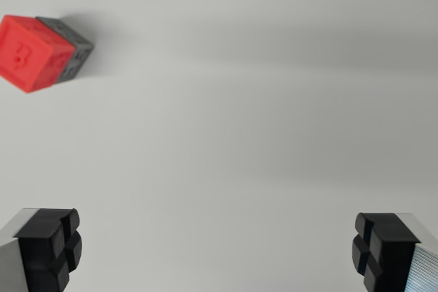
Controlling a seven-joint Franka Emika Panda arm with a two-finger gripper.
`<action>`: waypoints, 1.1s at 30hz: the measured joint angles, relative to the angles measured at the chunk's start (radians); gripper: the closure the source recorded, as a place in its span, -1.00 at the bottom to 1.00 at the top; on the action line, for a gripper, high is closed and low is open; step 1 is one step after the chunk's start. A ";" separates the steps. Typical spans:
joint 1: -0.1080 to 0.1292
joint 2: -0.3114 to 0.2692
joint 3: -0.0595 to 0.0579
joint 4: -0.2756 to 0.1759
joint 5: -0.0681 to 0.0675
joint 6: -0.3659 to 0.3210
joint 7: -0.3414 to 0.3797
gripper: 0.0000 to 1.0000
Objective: Destack cube
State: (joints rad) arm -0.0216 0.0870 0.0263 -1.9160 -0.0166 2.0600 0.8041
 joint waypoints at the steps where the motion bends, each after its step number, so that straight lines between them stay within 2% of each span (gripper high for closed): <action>1: 0.000 0.000 0.000 0.000 0.000 0.000 0.000 -1.00; 20: 0.002 0.003 0.000 0.000 0.000 0.000 0.009 -1.00; 33: 0.018 0.021 0.002 -0.006 0.000 0.020 0.061 -1.00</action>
State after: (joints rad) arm -0.0035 0.1083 0.0284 -1.9216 -0.0166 2.0801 0.8655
